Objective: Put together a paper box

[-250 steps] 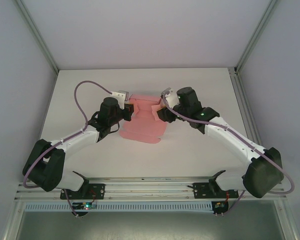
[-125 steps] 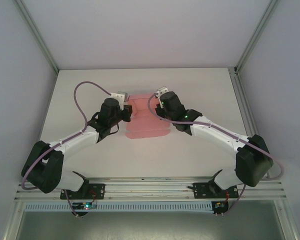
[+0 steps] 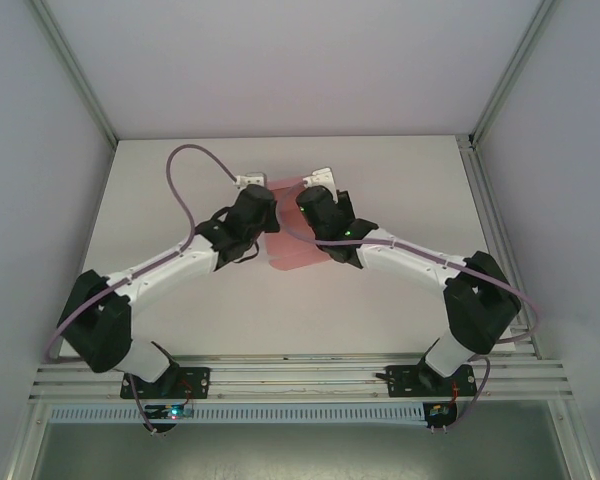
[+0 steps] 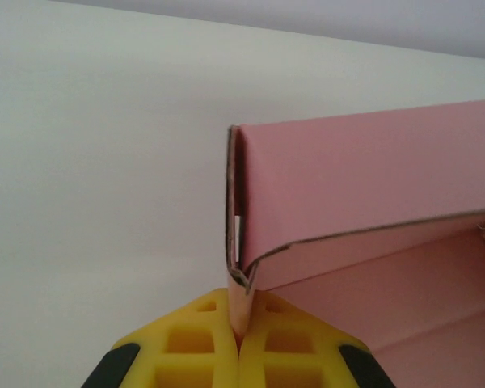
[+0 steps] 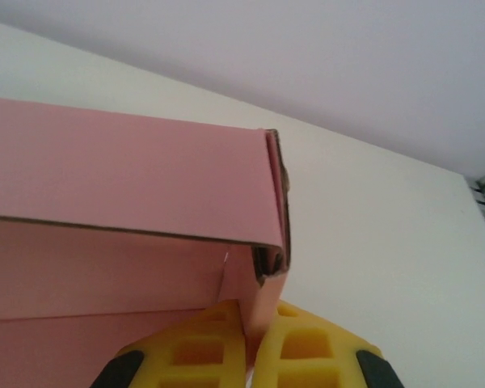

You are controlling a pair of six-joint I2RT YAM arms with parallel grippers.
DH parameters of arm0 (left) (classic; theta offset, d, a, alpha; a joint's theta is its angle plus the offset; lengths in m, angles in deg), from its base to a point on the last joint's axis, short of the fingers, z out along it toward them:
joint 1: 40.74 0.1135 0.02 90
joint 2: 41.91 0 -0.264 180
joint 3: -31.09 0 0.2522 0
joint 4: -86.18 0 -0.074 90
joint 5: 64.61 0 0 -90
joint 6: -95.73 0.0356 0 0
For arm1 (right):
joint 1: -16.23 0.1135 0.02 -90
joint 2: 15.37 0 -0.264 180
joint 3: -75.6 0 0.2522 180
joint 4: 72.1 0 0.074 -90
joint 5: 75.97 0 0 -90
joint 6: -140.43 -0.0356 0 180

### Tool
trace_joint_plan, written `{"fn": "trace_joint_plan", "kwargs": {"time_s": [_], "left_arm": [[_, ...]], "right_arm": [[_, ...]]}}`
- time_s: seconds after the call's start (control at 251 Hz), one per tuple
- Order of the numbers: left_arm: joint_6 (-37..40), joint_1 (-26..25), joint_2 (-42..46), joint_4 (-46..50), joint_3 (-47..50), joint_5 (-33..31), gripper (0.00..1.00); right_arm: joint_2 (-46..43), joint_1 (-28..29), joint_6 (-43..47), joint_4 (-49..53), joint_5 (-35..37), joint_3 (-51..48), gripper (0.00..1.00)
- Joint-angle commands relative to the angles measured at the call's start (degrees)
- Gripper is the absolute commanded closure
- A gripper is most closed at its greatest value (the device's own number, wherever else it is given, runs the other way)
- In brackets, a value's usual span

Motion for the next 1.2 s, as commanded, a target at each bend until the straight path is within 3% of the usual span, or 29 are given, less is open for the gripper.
{"fn": "trace_joint_plan", "kwargs": {"time_s": [0.0,0.271,0.415,0.547,0.642,0.79,0.894,1.065,1.129,1.173,1.197], "left_arm": [[-8.3,-0.1,-3.3,17.6,-5.8,-15.6,1.0],[-16.1,-0.3,-7.6,29.4,-10.3,-20.5,1.0],[-15.7,-0.4,-7.9,28.6,-10.3,-17.5,1.0],[-15.0,-0.4,-7.8,27.6,-10.2,-15.5,1.0],[-11.4,-0.3,-6.4,21.6,-7.5,-11.8,1.0],[-4.7,0.0,-3.1,8.5,-2.4,-3.5,1.0],[-1.5,0.1,-1.5,3.1,-0.2,-1.6,1.0],[5.2,1.0,-0.3,-1.4,0.7,-0.4,1.0],[9.9,1.7,0.4,-3.9,1.4,1.2,1.0],[13.9,2.3,0.8,-5.4,1.7,3.5,1.0],[15.4,2.7,1.0,-5.7,1.6,4.8,1.0]], "right_arm": [[1.8,-1.5,-1.3,5.3,15.3,0.8,0.99],[2.1,-3.0,-6.5,8.8,25.4,2.2,0.98],[2.6,-3.1,-7.1,9.2,28.3,2.4,0.96],[2.5,-3.5,-9.1,8.6,26.8,1.9,0.95],[-0.1,-4.0,-6.4,1.9,14.8,-1.2,0.93],[-6.7,-5.9,-1.1,-8.7,-16.6,-7.7,0.69],[-10.8,-7.4,-0.7,-12.5,-32.9,-11.2,0.58],[-18.7,-8.2,-0.9,-12.2,-45.2,-15.1,0.26],[-22.6,-8.2,-1.4,-12.2,-46.4,-16.9,0.17],[-25.4,-8.5,-1.7,-12.2,-47.6,-18.3,0.03],[-27.1,-8.7,-1.9,-12.2,-47.4,-19.0,0.02]]}}
